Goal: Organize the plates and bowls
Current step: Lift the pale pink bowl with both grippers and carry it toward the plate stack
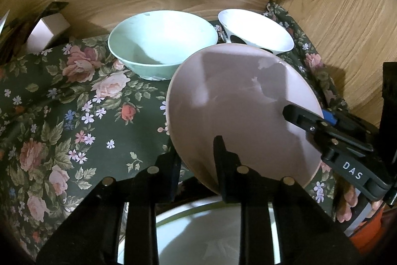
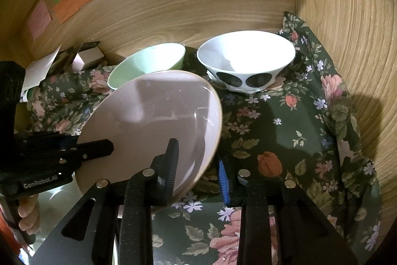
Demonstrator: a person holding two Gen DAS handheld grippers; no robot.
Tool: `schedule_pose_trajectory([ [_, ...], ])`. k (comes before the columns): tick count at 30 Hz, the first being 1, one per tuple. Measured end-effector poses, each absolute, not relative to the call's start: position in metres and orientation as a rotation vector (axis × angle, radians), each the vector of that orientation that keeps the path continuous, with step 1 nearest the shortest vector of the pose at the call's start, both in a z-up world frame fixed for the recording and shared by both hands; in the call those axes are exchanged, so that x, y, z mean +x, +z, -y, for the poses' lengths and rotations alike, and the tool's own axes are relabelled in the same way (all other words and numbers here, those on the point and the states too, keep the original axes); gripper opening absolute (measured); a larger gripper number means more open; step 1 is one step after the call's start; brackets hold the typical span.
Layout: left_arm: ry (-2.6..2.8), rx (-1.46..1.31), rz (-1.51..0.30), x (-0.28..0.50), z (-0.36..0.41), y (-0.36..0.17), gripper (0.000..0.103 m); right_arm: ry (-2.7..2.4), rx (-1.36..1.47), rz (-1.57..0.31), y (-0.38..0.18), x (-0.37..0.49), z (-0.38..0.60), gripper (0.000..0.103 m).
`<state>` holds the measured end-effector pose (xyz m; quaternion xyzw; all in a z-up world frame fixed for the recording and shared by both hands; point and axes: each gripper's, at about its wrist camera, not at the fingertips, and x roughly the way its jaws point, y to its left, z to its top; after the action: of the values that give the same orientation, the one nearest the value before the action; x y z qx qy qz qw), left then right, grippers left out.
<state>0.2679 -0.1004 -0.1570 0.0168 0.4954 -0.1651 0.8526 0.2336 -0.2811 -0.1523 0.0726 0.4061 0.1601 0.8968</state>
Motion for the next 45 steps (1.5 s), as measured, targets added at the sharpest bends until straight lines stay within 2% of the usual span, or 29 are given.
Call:
schedule_pose_trajectory([
  [8,-0.358,-0.001,-1.048,0.262,0.098,-0.154,0.024,0.325,0.164,-0.805,-0.140,0.225,0.283,0.026],
  [23,-0.341,-0.036,-0.948,0.224,0.073,-0.118,0.024,0.348,0.148,-0.733,-0.109,0.193,0.263,0.026],
  [45,-0.234,-0.094,-0.826,0.145,0.000,-0.079,0.024,0.472,0.112,-0.668,-0.082,0.141,0.194,0.026],
])
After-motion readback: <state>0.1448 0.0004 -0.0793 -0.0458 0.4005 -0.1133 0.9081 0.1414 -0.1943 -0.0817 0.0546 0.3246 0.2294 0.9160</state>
